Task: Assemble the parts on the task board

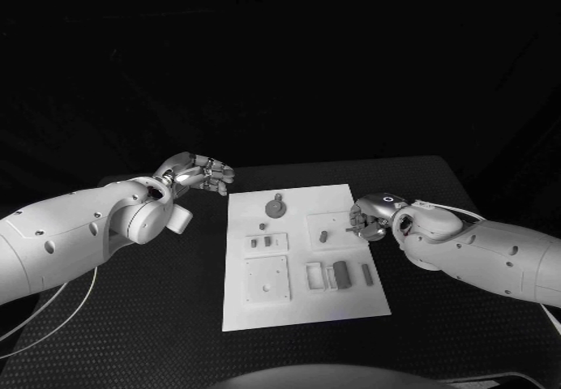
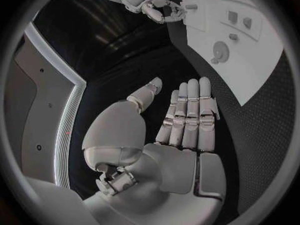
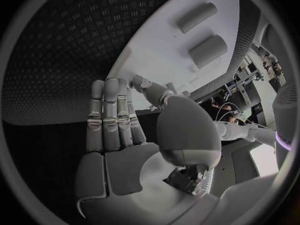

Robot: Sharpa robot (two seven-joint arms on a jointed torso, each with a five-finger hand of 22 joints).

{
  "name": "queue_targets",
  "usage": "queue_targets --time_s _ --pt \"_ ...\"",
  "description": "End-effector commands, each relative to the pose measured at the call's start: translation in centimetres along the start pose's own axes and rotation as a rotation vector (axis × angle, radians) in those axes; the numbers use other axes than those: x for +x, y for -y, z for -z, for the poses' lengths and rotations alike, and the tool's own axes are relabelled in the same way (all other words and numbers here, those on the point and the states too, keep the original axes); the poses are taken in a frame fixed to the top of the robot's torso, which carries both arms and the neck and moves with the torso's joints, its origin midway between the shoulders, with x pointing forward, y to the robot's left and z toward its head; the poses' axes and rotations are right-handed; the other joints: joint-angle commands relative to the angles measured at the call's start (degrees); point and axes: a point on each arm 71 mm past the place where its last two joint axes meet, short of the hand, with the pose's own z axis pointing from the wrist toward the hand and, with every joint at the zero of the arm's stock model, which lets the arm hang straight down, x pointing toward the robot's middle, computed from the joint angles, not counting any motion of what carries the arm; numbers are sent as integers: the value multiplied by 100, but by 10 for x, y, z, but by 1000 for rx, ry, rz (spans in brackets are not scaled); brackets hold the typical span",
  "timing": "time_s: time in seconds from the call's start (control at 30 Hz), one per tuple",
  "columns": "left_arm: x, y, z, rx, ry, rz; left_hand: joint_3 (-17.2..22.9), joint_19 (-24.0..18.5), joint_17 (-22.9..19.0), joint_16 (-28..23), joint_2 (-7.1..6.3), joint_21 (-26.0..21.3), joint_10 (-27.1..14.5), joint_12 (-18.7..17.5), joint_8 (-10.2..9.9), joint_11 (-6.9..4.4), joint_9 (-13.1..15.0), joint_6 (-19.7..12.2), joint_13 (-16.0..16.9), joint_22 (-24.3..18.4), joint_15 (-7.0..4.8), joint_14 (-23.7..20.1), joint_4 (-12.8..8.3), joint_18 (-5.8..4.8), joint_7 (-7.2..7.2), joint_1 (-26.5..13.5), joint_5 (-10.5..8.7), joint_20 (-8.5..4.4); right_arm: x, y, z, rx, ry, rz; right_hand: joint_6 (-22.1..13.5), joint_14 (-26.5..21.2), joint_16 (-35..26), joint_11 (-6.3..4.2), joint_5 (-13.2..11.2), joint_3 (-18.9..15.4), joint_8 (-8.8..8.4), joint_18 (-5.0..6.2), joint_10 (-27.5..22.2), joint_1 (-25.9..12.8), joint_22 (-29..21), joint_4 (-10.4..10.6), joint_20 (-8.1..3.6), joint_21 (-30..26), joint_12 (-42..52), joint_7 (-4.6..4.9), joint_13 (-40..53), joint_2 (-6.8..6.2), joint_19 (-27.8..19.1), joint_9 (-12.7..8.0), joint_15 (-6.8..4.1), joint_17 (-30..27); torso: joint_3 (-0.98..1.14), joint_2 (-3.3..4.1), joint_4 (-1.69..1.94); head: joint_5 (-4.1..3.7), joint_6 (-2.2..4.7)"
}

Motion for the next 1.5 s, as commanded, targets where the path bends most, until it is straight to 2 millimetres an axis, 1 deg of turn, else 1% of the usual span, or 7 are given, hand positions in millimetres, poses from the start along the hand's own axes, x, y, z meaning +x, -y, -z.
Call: queue_targets --time_s 0.03,0.4,0.8,0.9,1.0,1.13,1.5 --pt "1 2 0 8 -15 2 -17 -16 1 -28 -65 21 -26 -16 -7 0 -6 -40 9 -8 24 7 -21 99 6 6 -6 29 21 0 3 12 -101 74 58 2 26 -28 -31 5 27 34 31 -2 135 -60 -4 32 17 -10 20 61 -20 10 -45 -9 3 -1 5 7 -15" --pt "2 2 -1 7 -16 2 -16 -19 2 -32 -66 20 -32 -18 -6 2 -7 -42 10 -13 25 4 -24 98 7 10 -6 31 24 -9 -1 -11 -90 76 152 4 69 -52 -31 1 49 34 91 -139 133 3 2 63 44 -44 123 78 -5 22 -61 -15 2 1 0 17 -31" --pt "1 2 -1 6 -15 2 -15 -21 2 -35 -67 20 -36 -19 -7 4 -8 -46 11 -18 27 2 -26 97 7 15 -6 32 24 -10 -2 -19 -92 65 172 -3 95 -55 -31 6 27 34 90 -294 131 190 -4 77 28 -53 206 -44 -4 15 -63 -33 -3 2 3 21 -37" --pt "2 2 -1 5 -16 2 -15 -22 3 -35 -67 20 -37 -19 -7 4 -8 -47 11 -19 27 2 -26 97 8 16 -6 32 24 -10 -2 -18 -87 64 213 10 121 -70 -33 22 39 34 123 -322 134 281 -16 97 37 -73 245 71 14 23 -77 -34 -2 3 4 22 -39" --pt "1 2 -1 5 -15 2 -15 -22 3 -36 -67 20 -38 -19 -7 4 -8 -48 11 -20 27 1 -27 97 8 16 -6 32 24 -10 -2 -21 -97 66 241 19 147 -83 -37 18 47 34 150 -378 135 349 -19 114 41 -90 279 339 21 31 -89 -33 -3 1 4 20 -38" --pt "1 2 -1 5 -15 2 -15 -22 3 -36 -68 20 -39 -19 -7 5 -9 -49 11 -21 27 1 -27 97 9 17 -6 32 25 -11 -2 -24 -108 68 268 3 178 -103 -34 -9 60 34 190 -431 136 191 -29 134 40 -108 329 623 -1 50 -105 -31 -1 3 9 23 -41" --pt "2 1 -1 3 -19 2 -15 -24 4 -39 -70 21 -43 -20 -8 6 -10 -53 13 -26 28 0 -28 97 10 20 -6 33 21 -10 -2 -16 -56 60 368 68 297 -156 -28 16 106 34 312 -543 137 28 -67 229 62 -151 422 721 88 96 -159 -10 1 1 2 30 -31"
